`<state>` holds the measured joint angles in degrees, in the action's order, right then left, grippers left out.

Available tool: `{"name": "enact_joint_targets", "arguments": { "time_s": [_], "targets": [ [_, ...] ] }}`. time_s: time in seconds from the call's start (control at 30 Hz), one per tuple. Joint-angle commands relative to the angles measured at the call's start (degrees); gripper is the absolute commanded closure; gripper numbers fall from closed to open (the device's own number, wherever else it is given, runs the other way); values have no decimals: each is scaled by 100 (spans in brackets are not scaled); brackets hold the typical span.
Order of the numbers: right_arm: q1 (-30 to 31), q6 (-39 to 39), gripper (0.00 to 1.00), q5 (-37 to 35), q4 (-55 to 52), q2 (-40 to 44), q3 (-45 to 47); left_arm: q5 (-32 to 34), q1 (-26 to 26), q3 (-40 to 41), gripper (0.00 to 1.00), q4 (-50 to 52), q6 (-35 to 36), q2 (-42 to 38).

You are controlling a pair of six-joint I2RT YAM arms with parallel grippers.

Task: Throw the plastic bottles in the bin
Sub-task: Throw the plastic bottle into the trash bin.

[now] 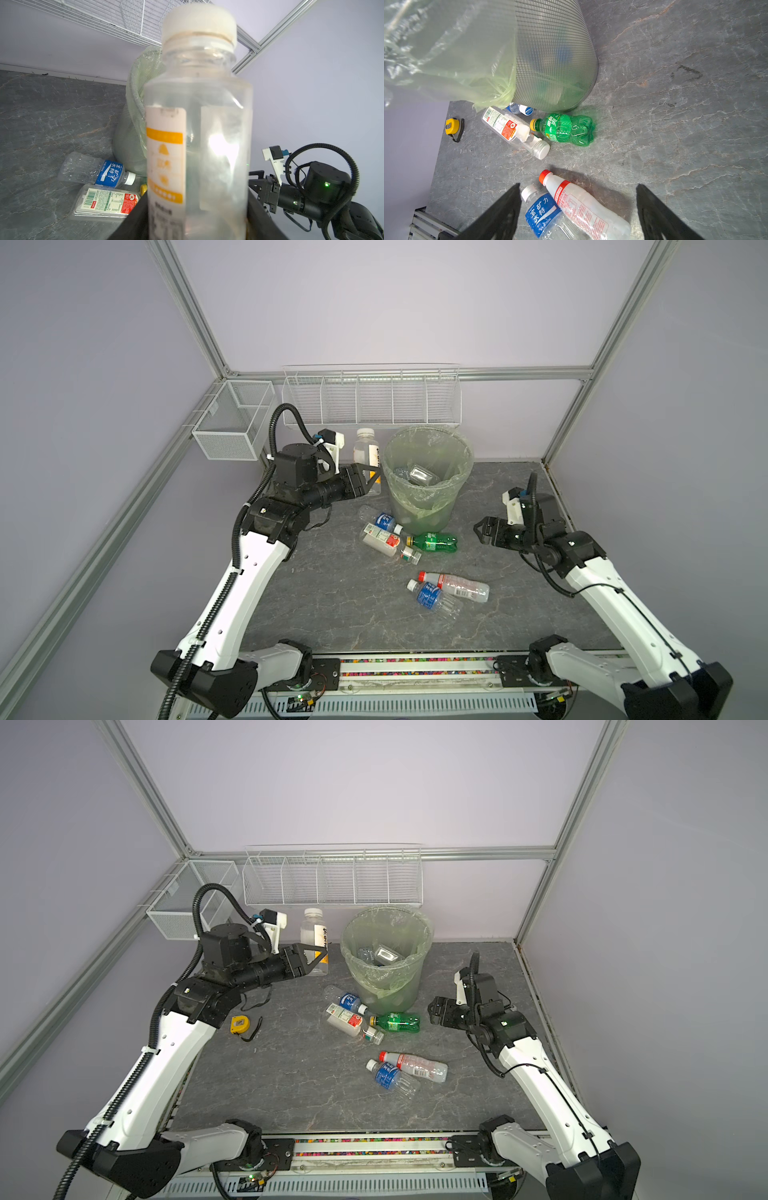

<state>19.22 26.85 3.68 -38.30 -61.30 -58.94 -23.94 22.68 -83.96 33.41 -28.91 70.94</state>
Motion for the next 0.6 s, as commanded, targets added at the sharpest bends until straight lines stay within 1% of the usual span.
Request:
{"name": "enact_joint_targets", "arguments": {
  "time_s": [0.0, 0.13, 0.27, 0.4, 0.5, 0.57],
  "targets": [
    [-19, 31, 12, -148, 18, 83, 14, 62, 30, 334, 50, -73, -41, -221],
    [-22, -3, 12, -167, 0, 74, 39, 168, 32, 660, 50, 37, -28, -412],
    [-18, 3, 12, -172, 42, 74, 116, 273, 36, 644, 50, 178, -19, -420],
    [-23, 4, 12, -161, 55, 81, 152, 319, 150, 190, 50, 377, 37, -120],
    [-19, 4, 12, -156, 46, 107, 159, 479, 377, -374, 50, 556, 167, 319],
    [-18, 13, 12, -149, 38, 134, 188, 505, 480, -831, 49, 607, 121, 725]
  ]
}}
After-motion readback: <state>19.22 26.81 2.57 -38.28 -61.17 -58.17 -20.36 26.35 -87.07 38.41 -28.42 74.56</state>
